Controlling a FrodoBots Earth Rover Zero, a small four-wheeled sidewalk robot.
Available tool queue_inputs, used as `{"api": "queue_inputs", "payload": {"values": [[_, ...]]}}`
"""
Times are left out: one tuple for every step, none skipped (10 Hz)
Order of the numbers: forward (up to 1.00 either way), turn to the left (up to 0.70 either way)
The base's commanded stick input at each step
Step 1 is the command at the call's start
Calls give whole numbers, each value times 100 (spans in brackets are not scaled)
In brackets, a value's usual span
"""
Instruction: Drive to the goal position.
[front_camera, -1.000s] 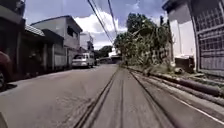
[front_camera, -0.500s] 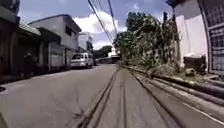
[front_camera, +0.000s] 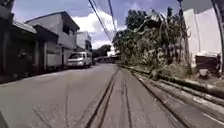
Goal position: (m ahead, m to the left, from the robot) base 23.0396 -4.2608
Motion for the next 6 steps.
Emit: {"api": "queue_inputs", "payload": {"values": [[85,0],[85,0],[85,0],[85,0],[85,0],[85,0]]}}
